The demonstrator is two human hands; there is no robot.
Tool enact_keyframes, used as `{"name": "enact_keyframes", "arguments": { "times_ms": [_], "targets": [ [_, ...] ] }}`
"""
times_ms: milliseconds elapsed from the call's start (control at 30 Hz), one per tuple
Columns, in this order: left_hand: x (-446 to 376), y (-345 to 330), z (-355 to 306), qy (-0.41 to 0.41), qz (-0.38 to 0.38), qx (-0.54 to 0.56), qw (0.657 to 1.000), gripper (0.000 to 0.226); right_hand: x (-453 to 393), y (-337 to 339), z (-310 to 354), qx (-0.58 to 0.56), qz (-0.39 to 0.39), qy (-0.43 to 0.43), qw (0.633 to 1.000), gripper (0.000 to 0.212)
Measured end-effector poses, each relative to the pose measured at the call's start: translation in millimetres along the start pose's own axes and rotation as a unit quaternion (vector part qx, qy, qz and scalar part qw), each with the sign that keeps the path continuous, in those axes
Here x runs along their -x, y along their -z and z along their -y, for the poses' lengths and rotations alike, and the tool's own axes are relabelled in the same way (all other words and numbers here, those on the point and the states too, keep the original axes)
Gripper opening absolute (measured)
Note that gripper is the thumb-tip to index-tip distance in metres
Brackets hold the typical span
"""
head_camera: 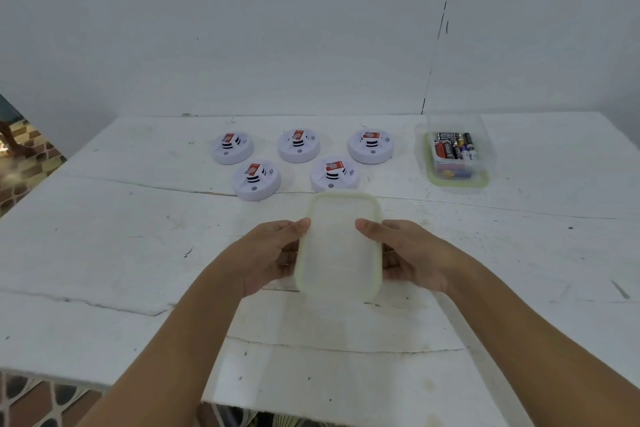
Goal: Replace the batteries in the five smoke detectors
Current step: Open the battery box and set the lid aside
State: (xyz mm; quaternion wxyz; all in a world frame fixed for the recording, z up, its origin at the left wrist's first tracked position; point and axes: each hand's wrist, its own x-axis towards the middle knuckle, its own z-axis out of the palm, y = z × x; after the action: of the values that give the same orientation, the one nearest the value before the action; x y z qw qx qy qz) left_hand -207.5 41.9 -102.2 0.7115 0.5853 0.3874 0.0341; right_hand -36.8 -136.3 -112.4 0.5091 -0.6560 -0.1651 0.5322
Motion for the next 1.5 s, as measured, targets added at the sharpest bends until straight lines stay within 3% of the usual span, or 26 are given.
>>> {"name": "enact_keyframes", "arguments": {
  "times_ms": [167,500,667,867,1067,1233,1333,1500],
  "targets": [
    [-1.6,3.3,-5.8,-0.029,0.003,-0.060,0.998,0.031,-0.3,-0.5,-1.5,-0.001,-0.011,0.004,1.000,0.096],
    [-0.1,1.0,-7.8,-0.035,-0.005,-0.069,0.997,0.027,-6.1,-4.1,-6.7,-0.029,-0.033,0.003,0.999,0.112],
    [1.6,-0.5,-7.9,-0.037,-0.011,-0.066,0.997,0.026,-9.0,-3.8,-8.0,-0.050,-0.042,0.019,0.998,0.066],
    [3.6,-0.6,-9.3,-0.043,-0.022,-0.078,0.996,0.032,-1.9,-5.2,-6.4,0.018,-0.097,0.053,0.994,0.069],
    [9.8,-3.0,-9.8,-0.103,-0.146,-0.150,0.972,0.046,1.4,-7.8,-7.5,0.036,-0.130,0.067,0.989,0.071],
    [23.7,-12.2,-22.5,-0.183,-0.205,-0.205,0.939,0.025,11.3,-11.3,-3.5,0.051,-0.172,0.080,0.981,0.064],
    [31.0,-20.7,-40.6,-0.223,-0.195,-0.183,0.938,0.016,17.8,-9.9,0.1,0.060,-0.176,0.091,0.978,0.059],
    [38.0,-53.7,-68.4,-0.246,-0.105,-0.122,0.956,0.014,25.2,0.2,-1.8,0.041,-0.175,0.081,0.980,0.055]
  ]
}}
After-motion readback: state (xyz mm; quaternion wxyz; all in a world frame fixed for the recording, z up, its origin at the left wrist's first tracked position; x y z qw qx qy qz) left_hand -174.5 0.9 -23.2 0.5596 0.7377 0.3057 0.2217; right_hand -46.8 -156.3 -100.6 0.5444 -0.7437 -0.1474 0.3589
